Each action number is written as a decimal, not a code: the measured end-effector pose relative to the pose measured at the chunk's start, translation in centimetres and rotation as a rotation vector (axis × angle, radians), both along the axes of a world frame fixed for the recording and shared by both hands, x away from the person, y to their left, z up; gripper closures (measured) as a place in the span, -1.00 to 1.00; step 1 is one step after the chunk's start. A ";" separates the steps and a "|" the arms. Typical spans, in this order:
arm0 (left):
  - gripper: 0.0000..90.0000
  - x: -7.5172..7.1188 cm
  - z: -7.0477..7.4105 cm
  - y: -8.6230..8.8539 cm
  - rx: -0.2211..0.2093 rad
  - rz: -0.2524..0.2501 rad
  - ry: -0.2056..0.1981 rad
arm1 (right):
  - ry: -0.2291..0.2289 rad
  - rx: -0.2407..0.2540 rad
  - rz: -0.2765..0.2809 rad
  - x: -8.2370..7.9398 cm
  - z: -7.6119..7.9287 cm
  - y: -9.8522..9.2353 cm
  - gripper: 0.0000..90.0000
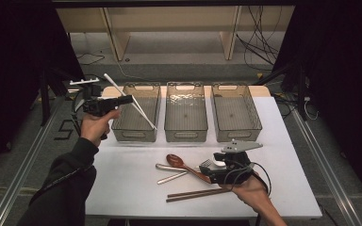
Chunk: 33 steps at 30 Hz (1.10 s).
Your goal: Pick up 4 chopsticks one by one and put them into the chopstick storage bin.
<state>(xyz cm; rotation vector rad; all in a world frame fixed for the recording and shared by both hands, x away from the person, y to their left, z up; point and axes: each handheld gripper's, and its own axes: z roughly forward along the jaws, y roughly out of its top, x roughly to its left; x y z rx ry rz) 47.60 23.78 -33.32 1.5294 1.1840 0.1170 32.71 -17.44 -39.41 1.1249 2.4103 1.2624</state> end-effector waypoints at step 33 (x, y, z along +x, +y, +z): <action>0.83 4.2 -2.6 -0.9 0.177 0.042 0.135 | -0.003 0.007 0.004 -0.1 0.1 0.0 -0.37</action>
